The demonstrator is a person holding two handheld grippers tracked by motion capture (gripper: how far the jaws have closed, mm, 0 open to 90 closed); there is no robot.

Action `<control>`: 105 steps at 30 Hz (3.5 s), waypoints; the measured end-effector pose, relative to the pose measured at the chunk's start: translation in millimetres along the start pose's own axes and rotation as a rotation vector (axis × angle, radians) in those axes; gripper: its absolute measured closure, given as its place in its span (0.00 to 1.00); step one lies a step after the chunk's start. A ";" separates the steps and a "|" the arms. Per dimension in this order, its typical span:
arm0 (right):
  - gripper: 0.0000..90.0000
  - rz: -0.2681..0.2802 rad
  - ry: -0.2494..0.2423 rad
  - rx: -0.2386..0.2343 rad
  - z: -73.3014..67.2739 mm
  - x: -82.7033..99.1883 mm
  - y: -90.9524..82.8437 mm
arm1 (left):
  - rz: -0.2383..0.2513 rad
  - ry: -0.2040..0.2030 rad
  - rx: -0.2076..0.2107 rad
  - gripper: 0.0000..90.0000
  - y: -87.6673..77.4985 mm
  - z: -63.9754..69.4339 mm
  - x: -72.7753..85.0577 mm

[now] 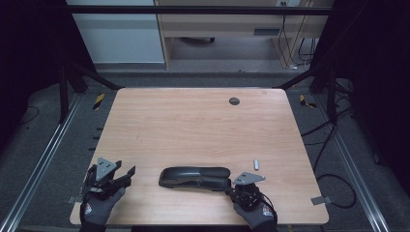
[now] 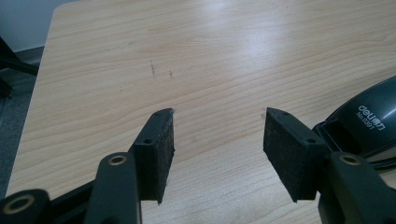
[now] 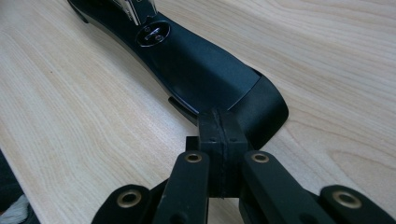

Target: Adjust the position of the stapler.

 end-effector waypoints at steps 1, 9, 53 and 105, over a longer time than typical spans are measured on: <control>1.00 -0.003 -0.001 0.006 0.2 -0.2 -0.1 | 0.000 0.000 0.000 0.48 0.0 0.0 0.0; 1.00 0.022 0.010 0.000 2.1 -3.1 -2.5 | 0.008 0.003 0.001 0.47 -0.9 0.6 -0.8; 0.65 0.176 0.154 0.224 77.0 -1.3 -49.6 | 0.051 0.310 0.148 0.42 -24.4 97.0 -42.2; 0.60 0.197 0.151 0.248 78.9 -0.5 -48.3 | 0.022 0.709 0.086 0.38 -16.2 198.8 -78.0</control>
Point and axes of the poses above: each handheld gripper's, and its own axes: y roughly forward along the jaws, x roughly out of its underside, z roughly to its right, the point moved 5 cm from there along y, roughly forward along the jaws, and after that the axes turned 11 degrees about -z, right-handed, at the moved point
